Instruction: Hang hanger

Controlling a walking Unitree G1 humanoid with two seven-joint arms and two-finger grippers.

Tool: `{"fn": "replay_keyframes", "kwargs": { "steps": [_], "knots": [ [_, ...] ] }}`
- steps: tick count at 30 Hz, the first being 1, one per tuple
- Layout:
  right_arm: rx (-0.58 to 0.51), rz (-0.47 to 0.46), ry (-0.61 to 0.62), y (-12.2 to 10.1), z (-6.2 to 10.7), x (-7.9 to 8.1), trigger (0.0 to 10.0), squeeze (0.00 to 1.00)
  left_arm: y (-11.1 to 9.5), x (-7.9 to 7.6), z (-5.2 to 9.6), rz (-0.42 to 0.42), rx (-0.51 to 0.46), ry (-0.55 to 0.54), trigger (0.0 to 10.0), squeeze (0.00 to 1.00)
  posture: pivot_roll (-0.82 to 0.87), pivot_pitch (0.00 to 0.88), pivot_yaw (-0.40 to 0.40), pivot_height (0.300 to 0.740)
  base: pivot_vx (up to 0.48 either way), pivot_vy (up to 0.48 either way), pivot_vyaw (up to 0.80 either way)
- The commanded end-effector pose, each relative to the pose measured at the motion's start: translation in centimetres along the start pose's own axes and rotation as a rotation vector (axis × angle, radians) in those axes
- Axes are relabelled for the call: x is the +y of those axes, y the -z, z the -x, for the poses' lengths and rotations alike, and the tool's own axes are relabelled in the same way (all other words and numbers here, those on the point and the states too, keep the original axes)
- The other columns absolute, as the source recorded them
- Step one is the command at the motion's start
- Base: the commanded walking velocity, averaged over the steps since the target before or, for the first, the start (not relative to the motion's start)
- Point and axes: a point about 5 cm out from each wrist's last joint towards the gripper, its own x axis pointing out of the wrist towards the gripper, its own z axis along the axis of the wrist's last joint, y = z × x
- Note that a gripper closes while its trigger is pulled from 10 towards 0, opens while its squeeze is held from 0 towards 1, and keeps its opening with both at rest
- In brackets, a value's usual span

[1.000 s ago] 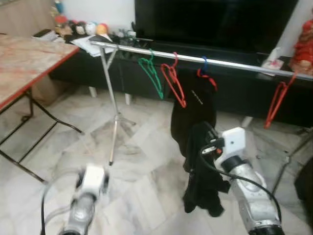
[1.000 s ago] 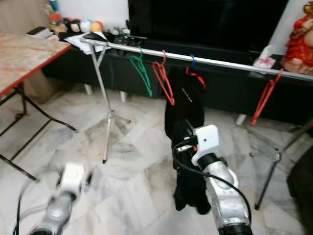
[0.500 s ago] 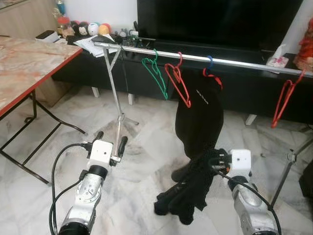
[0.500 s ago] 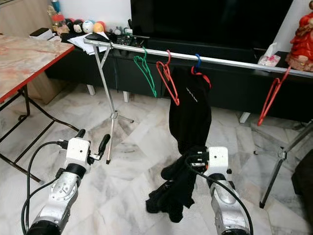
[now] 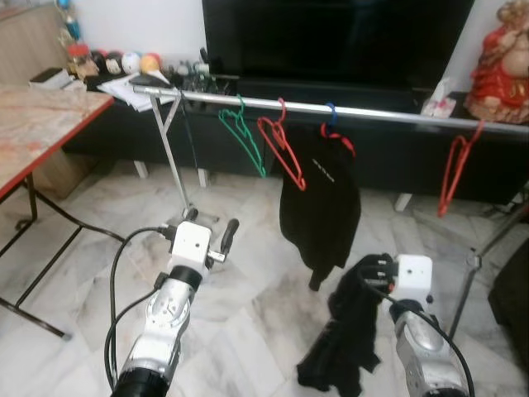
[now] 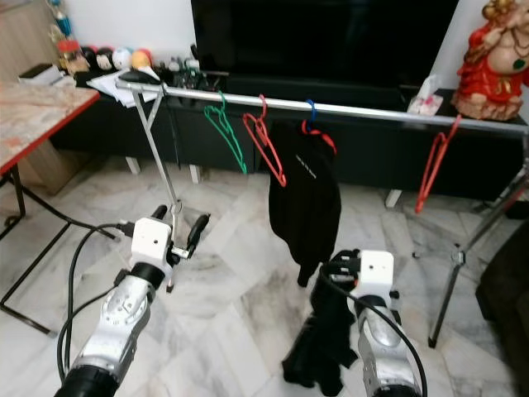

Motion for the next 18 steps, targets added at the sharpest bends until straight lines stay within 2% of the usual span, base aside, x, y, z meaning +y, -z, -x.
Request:
{"fn": "replay_keyframes", "kwargs": {
  "steps": [1,6,12,13,15,18],
  "knots": [
    [-0.088,-0.016,0.006,-1.43,-0.35,0.39,10.0,0.0,-0.43,0.43,0.06,0.002,-0.005,-0.002,10.0,0.0,-0.16,0.0,0.013,0.74,0.341,0.0,0.0],
    [-0.077,0.017,0.028,-1.18,-0.51,0.4,10.0,0.0,-0.45,0.49,-0.03,0.011,0.005,-0.007,10.0,0.0,-0.16,0.0,0.015,0.74,0.343,0.0,0.0],
    [-0.093,-0.005,0.038,-1.25,-0.54,0.51,10.0,0.0,-0.51,0.59,-0.06,0.015,0.012,-0.012,10.0,0.0,-0.16,0.0,0.017,0.74,0.341,0.0,0.0],
    [-0.087,0.014,0.042,-1.24,-0.6,0.49,10.0,0.0,-0.57,0.65,-0.1,0.017,0.012,-0.014,10.0,0.0,-0.16,0.0,0.017,0.74,0.345,0.0,0.0],
    [-0.082,0.032,0.048,-1.18,-0.64,0.43,10.0,0.0,-0.54,0.71,-0.13,0.022,0.015,-0.019,10.0,0.0,-0.16,0.0,0.017,0.74,0.341,0.0,-0.59],
    [-0.087,0.01,0.049,-1.18,-0.68,0.44,10.0,0.0,-0.59,0.76,-0.17,0.025,0.016,-0.024,10.0,0.0,-0.16,0.0,0.014,0.74,0.342,0.0,-0.64]
  ]
}}
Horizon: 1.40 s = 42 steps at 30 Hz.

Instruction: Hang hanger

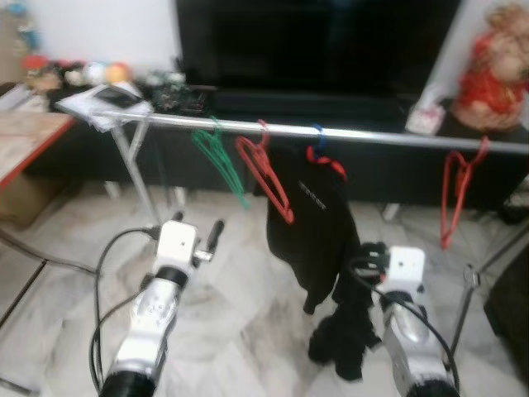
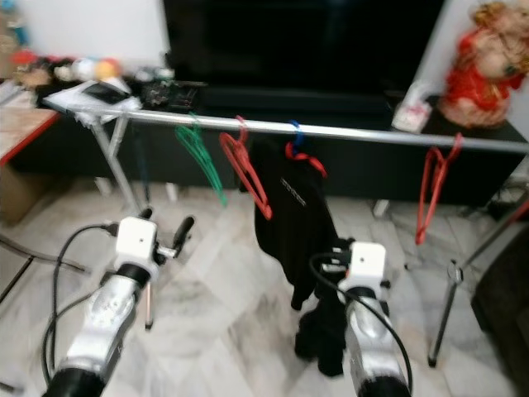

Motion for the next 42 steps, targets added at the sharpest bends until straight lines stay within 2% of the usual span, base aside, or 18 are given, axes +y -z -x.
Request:
{"fn": "replay_keyframes", "kwargs": {
  "steps": [1,19,22,24,29,30,42],
  "knots": [
    [-0.01,0.004,0.032,-0.1,0.0,-1.0,10.0,0.0,-0.4,-0.9,-0.4,0.02,-0.011,0.02,10.0,0.0,-0.16,0.0,0.014,0.74,0.341,0.0,-0.64],
    [0.003,0.032,0.013,0.3,0.1,-0.6,10.0,0.0,-0.1,0.5,-0.5,0.003,0.037,-0.085,10.0,0.0,-0.16,0.007,0.011,0.74,0.311,0.0,0.0],
    [0.006,0.031,0.01,0.4,0.1,-0.5,10.0,0.0,-0.1,0.6,-0.5,-0.016,0.048,-0.096,10.0,0.0,-0.16,0.007,0.009,0.74,0.285,0.0,0.0],
    [0.006,0.029,0.006,0.4,0.1,-0.4,10.0,0.0,0.1,1.1,-0.6,-0.062,0.088,-0.124,10.0,0.0,-0.15,0.01,0.011,0.74,0.127,0.0,0.0],
    [0.0,0.022,-0.002,0.2,0.0,-0.1,10.0,0.0,0.4,1.9,-0.7,-0.081,0.12,-0.179,10.0,0.0,-0.15,0.012,0.01,0.74,0.0,0.0,0.0],
    [0.0,0.023,-0.009,0.2,0.0,0.0,10.0,0.0,0.2,2.0,-0.8,-0.061,0.115,-0.185,10.0,0.0,-0.15,0.013,0.01,0.74,0.0,0.0,0.0],
    [0.015,0.005,0.004,0.6,0.1,-0.2,10.0,0.0,0.2,1.8,-0.7,-0.056,0.117,-0.191,10.0,0.0,-0.15,0.017,0.013,0.74,0.318,0.0,0.0]
  ]
}}
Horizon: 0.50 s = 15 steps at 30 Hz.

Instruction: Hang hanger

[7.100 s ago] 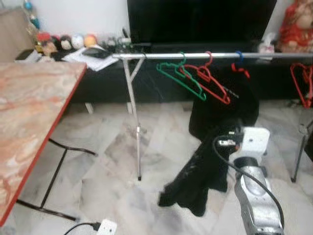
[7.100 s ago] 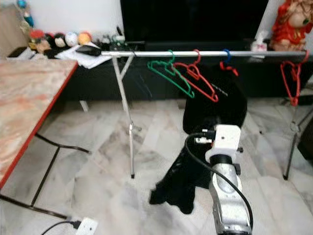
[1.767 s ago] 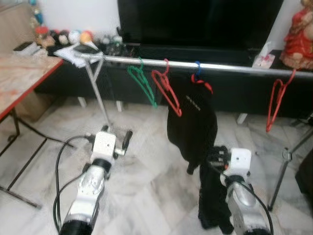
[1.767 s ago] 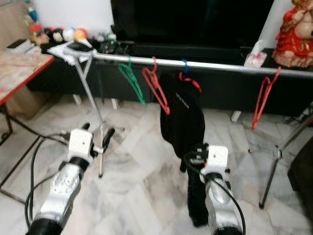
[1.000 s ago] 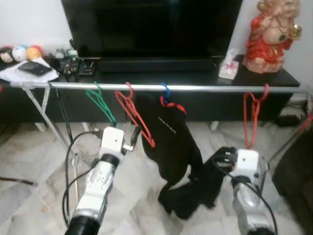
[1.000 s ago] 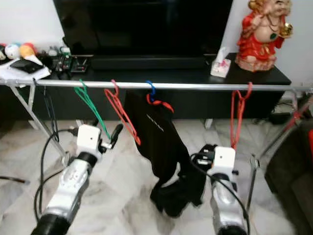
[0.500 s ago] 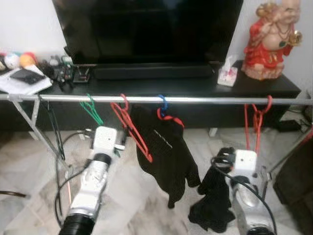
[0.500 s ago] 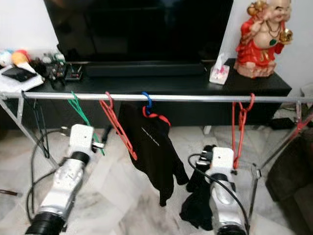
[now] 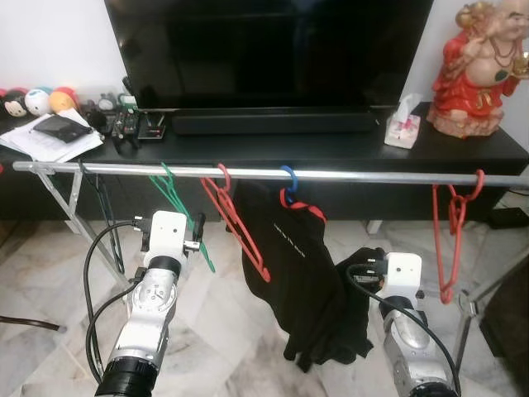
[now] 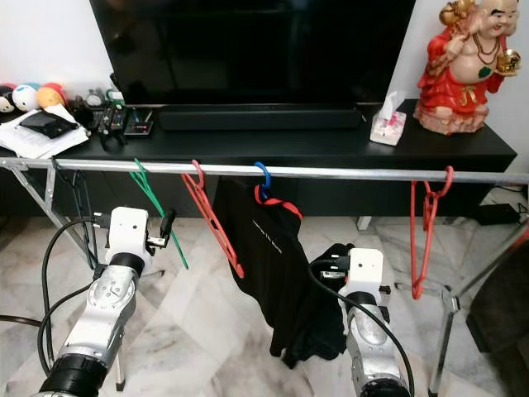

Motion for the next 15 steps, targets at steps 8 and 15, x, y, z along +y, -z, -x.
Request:
{"fn": "replay_keyframes", "kwargs": {
  "steps": [8,15],
  "knots": [
    [-0.035,-0.022,0.0,-0.92,-0.5,0.02,10.0,0.0,-0.06,0.51,-0.06,-0.021,0.006,-0.012,10.0,0.0,-0.15,0.018,0.018,0.74,0.327,0.0,0.0],
    [-0.033,-0.018,-0.003,-0.88,-0.51,0.05,10.0,0.0,-0.31,0.34,0.03,-0.019,-0.008,0.003,10.0,0.0,-0.15,0.018,0.02,0.74,0.178,0.0,0.0]
  ]
}}
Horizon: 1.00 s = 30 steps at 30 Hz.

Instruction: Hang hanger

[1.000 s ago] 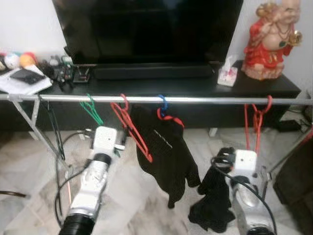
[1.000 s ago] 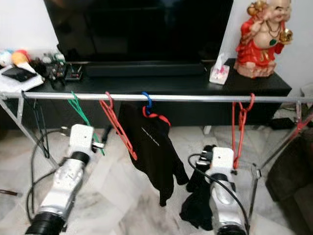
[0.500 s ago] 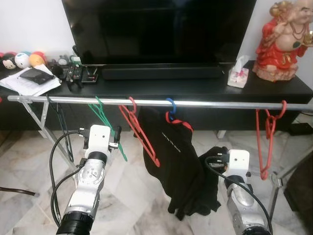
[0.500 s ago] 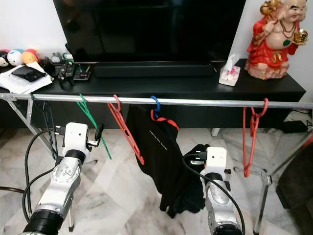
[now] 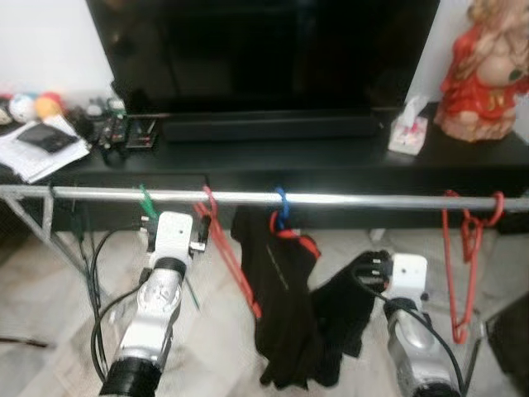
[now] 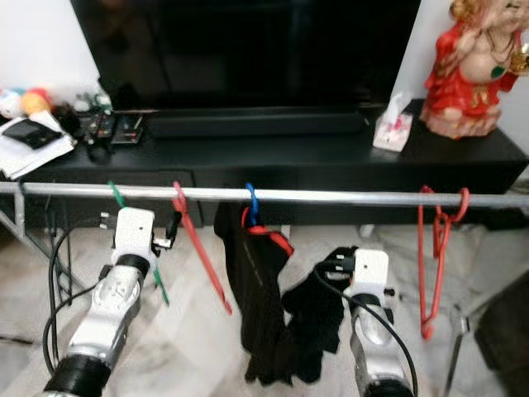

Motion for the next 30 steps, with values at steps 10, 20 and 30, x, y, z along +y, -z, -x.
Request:
{"fn": "replay_keyframes", "kwargs": {
  "steps": [10,20,30],
  "knots": [
    [-0.016,-0.023,0.004,-0.1,0.1,0.2,10.0,0.0,-1.6,0.7,2.1,-0.067,-0.049,0.055,10.0,0.0,-0.15,0.023,0.025,0.74,0.0,0.0,0.0],
    [-0.019,-0.006,-0.005,-0.3,-0.1,0.4,10.0,0.0,-2.9,-0.3,4.9,0.008,0.081,0.136,10.0,0.0,-0.14,0.024,0.027,0.74,0.0,0.0,0.0],
    [-0.012,-0.008,-0.001,-0.2,-0.1,0.3,10.0,0.0,-2.1,3.2,5.7,0.064,0.245,0.204,10.0,0.0,-0.12,0.033,0.025,0.74,0.0,0.0,0.0]
  ]
}}
